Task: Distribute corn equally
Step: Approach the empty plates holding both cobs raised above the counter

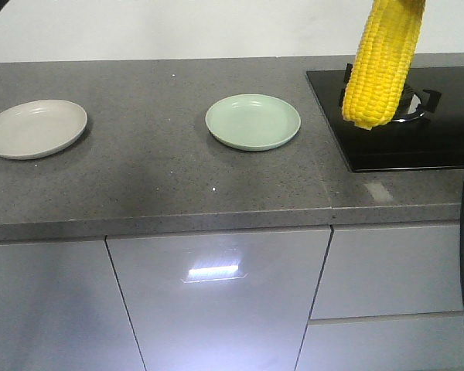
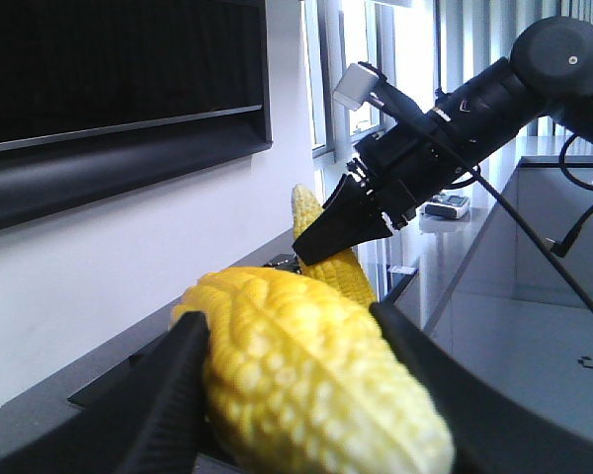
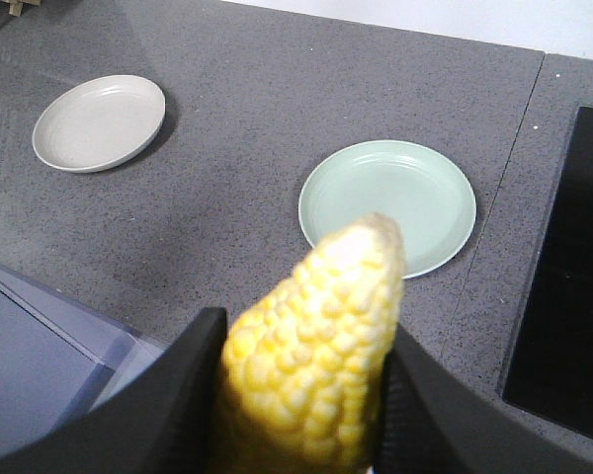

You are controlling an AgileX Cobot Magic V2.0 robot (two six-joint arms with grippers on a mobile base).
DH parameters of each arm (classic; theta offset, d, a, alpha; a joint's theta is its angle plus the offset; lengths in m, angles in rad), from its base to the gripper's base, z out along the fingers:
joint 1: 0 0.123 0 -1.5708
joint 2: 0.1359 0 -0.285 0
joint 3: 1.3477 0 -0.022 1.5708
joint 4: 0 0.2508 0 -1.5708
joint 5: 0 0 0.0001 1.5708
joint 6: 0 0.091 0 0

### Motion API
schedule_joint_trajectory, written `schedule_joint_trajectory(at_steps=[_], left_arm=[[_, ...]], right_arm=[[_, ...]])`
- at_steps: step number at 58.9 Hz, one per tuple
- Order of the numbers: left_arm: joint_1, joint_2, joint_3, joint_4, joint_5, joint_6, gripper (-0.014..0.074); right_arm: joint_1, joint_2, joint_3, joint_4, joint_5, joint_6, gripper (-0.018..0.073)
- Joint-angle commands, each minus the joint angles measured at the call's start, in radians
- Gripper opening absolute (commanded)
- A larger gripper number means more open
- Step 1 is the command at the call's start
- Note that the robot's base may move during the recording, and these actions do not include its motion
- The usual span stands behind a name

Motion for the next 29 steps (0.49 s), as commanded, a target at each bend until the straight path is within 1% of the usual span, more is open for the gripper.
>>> schedule_joint_trajectory(at_steps=[1,29], left_arm=[[-0.002,-0.013,-0.03,0.003,0.036,-0.01,-0.0006],[-0.002,-0.013,-0.03,0.003,0.036,-0.01,-0.0006]], right_arm=[[-0.003,-0.036,-0.028,0.025,-0.057,-0.007,-0.0008],[-0.003,-0.036,-0.028,0.025,-0.057,-0.007,-0.0008]])
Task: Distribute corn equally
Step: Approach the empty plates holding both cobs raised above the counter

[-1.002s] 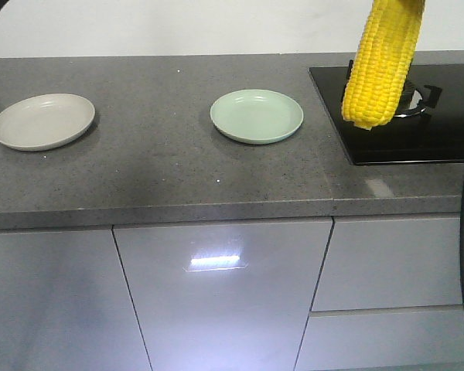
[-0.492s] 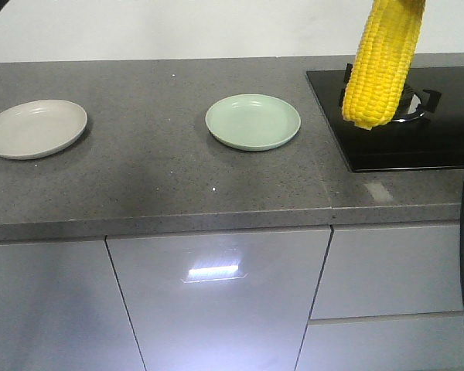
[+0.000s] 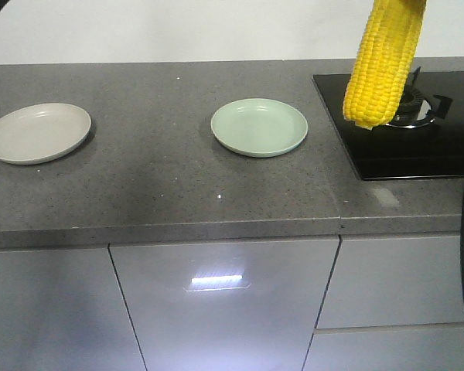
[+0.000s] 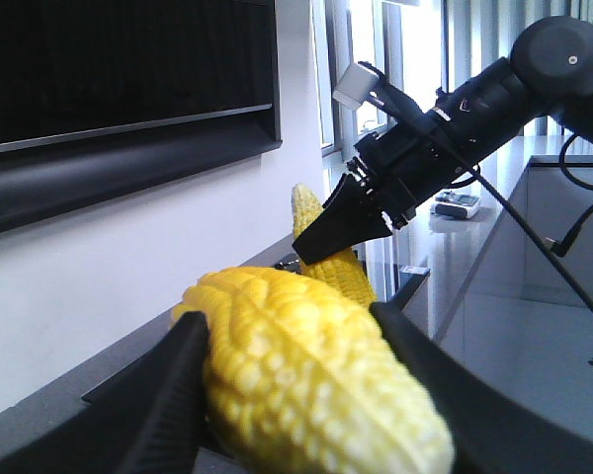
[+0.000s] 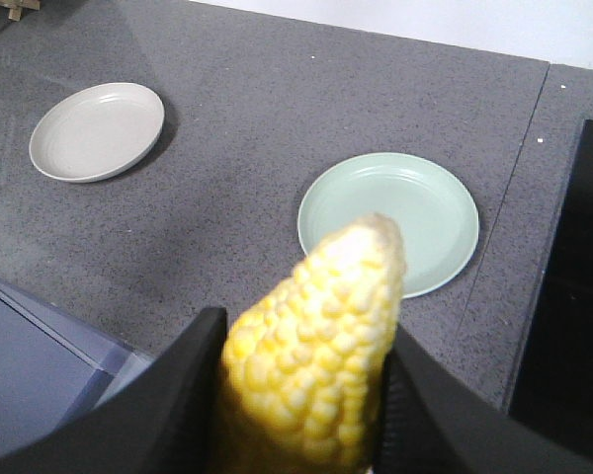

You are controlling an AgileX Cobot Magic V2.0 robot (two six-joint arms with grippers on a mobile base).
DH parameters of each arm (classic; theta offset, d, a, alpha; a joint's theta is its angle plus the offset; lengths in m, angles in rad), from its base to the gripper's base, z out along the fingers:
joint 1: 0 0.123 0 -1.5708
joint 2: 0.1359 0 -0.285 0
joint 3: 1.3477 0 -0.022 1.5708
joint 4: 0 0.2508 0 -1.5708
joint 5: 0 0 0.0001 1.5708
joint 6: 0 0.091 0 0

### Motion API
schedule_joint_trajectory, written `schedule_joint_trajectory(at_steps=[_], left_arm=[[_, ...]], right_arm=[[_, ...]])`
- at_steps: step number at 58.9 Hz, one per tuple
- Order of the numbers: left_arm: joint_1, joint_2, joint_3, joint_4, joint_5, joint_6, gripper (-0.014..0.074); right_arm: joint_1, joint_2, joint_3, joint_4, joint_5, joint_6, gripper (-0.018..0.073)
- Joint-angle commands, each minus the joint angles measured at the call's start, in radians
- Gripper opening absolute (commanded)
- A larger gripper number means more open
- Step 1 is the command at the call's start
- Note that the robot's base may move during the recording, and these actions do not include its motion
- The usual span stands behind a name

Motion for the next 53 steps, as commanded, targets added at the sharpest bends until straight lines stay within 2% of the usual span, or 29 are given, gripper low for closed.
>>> schedule_joint_trajectory(at_steps=[1,53], left_arm=[[-0.002,-0.013,-0.03,0.003,0.036,-0.01,-0.0006],[-0.002,-0.013,-0.03,0.003,0.036,-0.01,-0.0006]], right_arm=[[-0.003,-0.036,-0.028,0.025,-0.057,-0.007,-0.0008],[-0.003,-0.036,-0.028,0.025,-0.057,-0.007,-0.0008]])
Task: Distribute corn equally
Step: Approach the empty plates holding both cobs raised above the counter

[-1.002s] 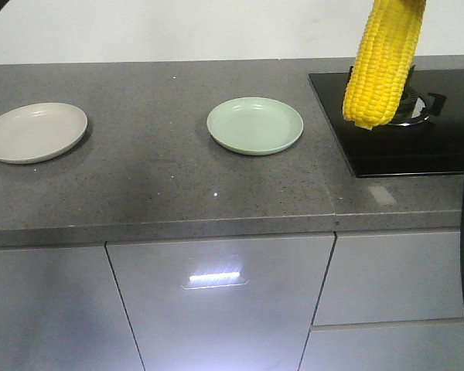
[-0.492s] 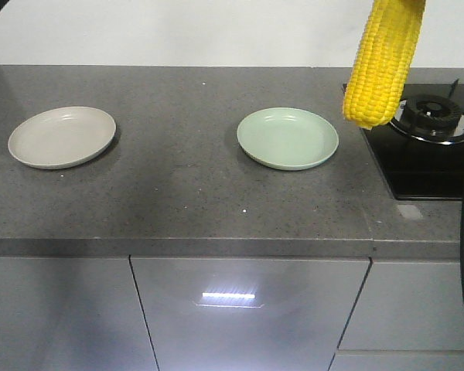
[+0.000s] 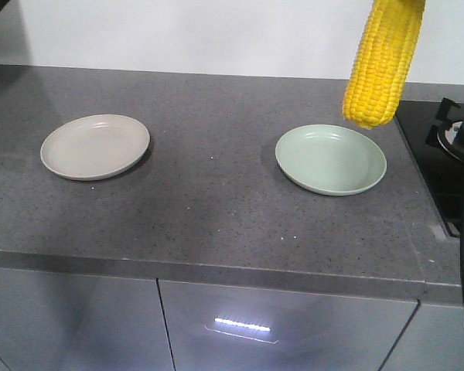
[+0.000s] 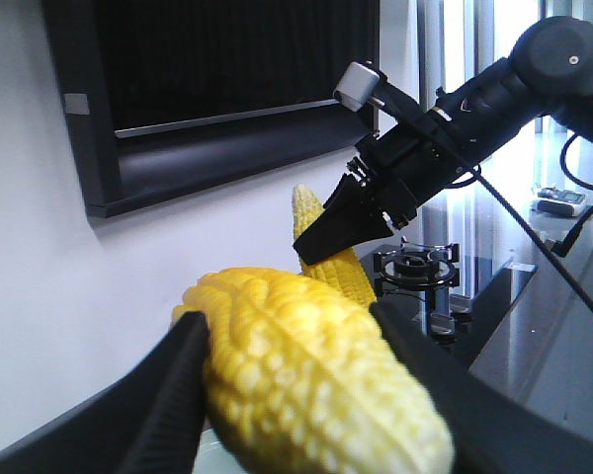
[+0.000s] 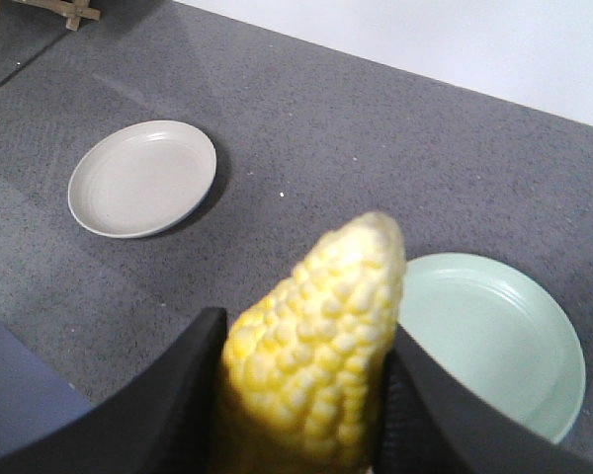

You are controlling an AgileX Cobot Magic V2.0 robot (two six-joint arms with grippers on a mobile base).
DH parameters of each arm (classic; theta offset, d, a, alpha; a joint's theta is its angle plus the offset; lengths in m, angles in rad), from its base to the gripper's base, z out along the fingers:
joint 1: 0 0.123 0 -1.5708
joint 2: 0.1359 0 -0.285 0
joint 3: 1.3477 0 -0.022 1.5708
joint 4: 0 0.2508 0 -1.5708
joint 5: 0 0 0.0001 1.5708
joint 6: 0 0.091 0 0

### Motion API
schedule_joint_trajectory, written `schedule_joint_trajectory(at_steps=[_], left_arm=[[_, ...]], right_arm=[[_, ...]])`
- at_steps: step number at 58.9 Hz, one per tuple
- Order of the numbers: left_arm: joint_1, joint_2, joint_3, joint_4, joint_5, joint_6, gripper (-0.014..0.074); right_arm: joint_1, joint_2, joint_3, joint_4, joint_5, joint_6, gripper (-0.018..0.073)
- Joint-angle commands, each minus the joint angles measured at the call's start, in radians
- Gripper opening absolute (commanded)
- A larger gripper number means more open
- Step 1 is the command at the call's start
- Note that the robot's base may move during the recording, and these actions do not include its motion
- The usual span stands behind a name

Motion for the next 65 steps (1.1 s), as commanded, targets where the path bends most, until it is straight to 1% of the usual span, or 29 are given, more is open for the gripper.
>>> schedule_joint_trajectory(at_steps=[1,65], left_arm=[[-0.002,-0.013,-0.03,0.003,0.037,-0.01,-0.0006],[-0.002,-0.013,-0.03,0.003,0.037,-0.01,-0.0006]], right_arm=[[-0.003,-0.036,-0.028,0.025,-0.057,-0.007,-0.0008],[-0.003,-0.036,-0.028,0.025,-0.057,-0.007,-0.0008]])
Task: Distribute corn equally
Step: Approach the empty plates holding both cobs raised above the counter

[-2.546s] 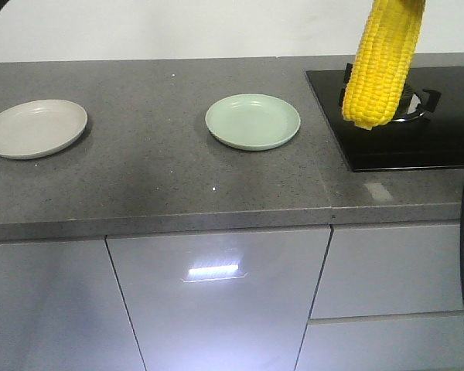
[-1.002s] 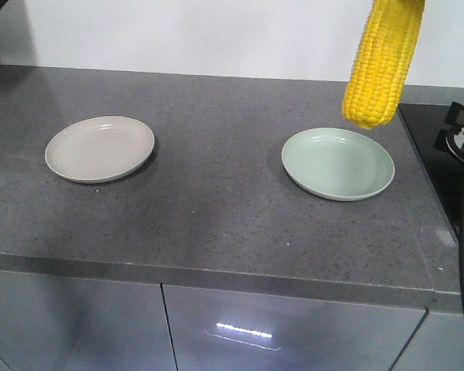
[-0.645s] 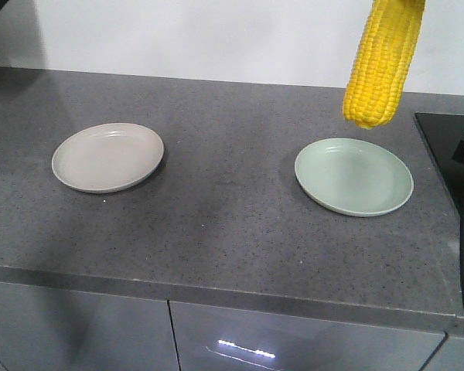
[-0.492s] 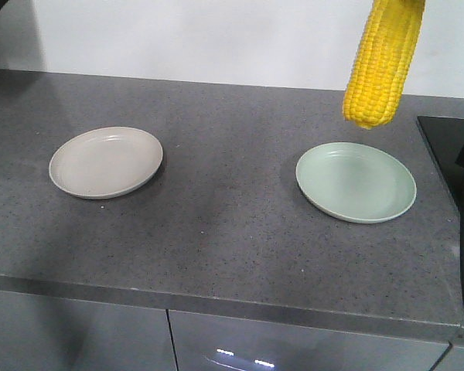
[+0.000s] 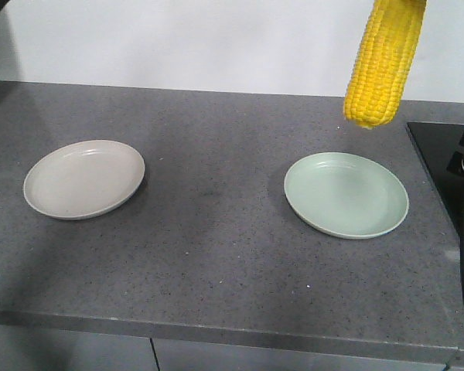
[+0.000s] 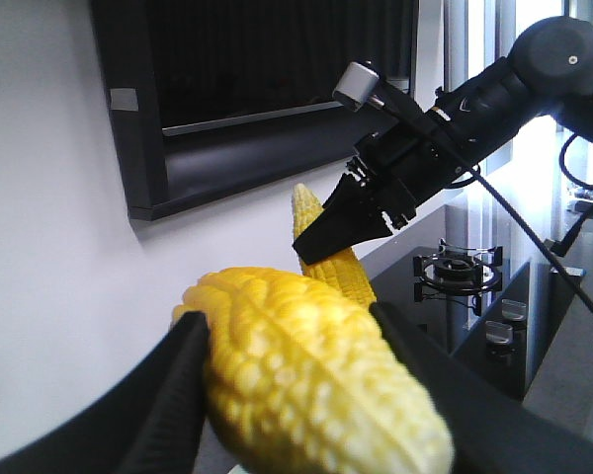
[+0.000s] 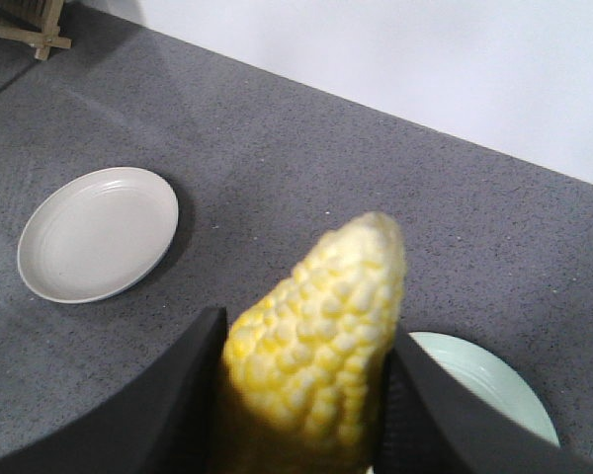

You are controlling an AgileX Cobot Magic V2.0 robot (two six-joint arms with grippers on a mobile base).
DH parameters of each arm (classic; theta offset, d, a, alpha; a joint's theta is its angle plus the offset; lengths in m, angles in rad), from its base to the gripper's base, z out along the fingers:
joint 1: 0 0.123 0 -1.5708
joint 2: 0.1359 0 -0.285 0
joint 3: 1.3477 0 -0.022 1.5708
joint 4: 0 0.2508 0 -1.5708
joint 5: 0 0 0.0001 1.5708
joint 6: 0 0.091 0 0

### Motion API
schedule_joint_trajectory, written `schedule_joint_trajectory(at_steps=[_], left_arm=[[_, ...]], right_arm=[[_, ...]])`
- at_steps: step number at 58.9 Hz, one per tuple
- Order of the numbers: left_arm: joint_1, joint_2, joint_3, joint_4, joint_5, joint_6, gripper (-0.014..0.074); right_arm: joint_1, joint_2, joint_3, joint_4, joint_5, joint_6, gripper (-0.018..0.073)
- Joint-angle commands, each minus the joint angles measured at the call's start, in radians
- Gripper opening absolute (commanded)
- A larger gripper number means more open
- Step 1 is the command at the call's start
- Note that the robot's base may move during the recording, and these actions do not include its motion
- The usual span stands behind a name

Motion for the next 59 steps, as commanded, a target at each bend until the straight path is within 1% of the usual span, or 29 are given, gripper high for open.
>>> schedule_joint_trajectory(at_steps=[1,59], left_arm=[[-0.002,-0.013,-0.03,0.003,0.037,-0.01,-0.0006],[-0.002,-0.013,-0.03,0.003,0.037,-0.01,-0.0006]], right_arm=[[-0.003,-0.036,-0.028,0.025,-0.057,-0.007,-0.0008],[-0.003,-0.036,-0.028,0.025,-0.057,-0.007,-0.0008]])
